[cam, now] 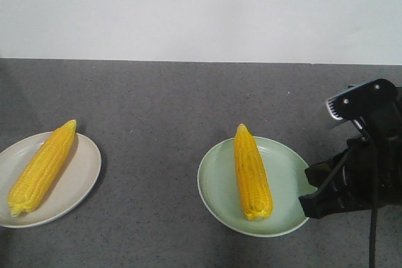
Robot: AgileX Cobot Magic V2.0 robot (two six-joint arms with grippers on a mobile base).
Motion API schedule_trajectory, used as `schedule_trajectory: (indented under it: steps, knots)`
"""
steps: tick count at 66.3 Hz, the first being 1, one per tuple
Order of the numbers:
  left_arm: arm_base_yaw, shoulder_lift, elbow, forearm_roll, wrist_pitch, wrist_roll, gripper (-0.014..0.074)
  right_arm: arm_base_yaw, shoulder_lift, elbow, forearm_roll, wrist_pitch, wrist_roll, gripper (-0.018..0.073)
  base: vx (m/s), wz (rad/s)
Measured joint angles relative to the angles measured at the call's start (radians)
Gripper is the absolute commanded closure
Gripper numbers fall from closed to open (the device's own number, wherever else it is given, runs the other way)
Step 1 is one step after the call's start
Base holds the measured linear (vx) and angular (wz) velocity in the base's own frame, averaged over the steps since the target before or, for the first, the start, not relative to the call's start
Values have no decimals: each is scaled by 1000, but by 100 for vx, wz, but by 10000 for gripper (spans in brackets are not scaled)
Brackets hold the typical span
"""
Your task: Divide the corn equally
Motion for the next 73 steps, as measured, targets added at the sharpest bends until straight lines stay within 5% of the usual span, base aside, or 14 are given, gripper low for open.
schedule_trajectory:
  steps: [13,73]
  knots:
    - [18,-1,3,61,17,-16,604,0,0,1,0,10,0,570,0,0]
    - [30,-1,3,76,-171,-67,604,0,0,1,0,15,0,570,0,0]
